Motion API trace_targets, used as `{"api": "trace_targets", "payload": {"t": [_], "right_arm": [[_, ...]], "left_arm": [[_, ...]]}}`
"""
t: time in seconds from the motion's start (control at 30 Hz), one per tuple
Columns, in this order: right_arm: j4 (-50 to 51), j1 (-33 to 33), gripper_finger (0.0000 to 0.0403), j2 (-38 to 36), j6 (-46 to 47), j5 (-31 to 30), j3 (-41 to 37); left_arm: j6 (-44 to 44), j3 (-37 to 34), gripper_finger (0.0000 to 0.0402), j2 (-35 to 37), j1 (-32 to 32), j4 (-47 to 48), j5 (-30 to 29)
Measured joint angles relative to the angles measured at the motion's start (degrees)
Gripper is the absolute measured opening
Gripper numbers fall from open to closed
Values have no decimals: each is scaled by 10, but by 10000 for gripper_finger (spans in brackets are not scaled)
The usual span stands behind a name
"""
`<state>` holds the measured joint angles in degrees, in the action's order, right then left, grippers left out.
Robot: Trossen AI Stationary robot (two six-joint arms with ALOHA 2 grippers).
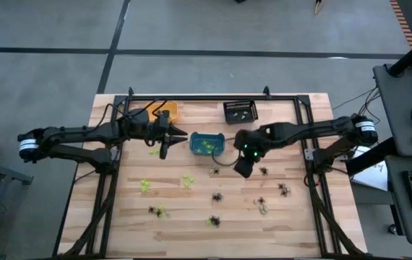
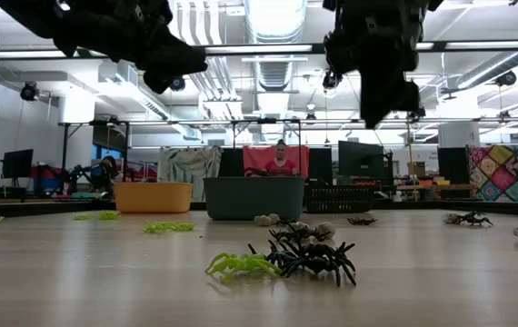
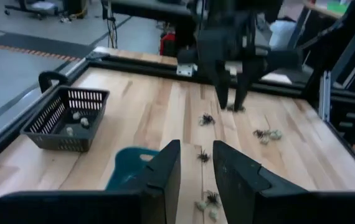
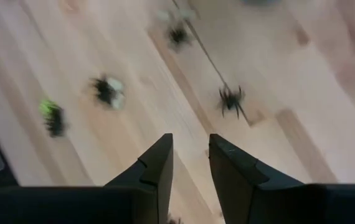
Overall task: Sort Halloween decoration
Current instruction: Put the black spider toy into the yellow bin
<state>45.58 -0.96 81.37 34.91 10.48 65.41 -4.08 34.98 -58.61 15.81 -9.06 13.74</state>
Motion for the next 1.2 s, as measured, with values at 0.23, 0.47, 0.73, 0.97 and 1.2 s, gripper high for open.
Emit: {"api": "trace_targets", "payload": {"t": [0.23, 0.47, 0.73, 0.97, 1.2], "right_arm": [[23, 7, 90, 49, 16, -33, 0], [20, 7, 91, 115, -22, -58, 0], [13, 7, 125, 156, -56, -61, 23], [3, 10, 165, 190, -90, -81, 46], [-2, 10, 159, 221, -106, -94, 47]], "left_arm": [[-16, 18, 77, -3, -1, -4, -14], [-16, 17, 77, -3, -1, -7, -14], [-16, 17, 77, -7, -1, -14, -14], [-16, 16, 77, -19, -1, -13, -14], [-16, 16, 77, -21, -1, -39, -14]]}}
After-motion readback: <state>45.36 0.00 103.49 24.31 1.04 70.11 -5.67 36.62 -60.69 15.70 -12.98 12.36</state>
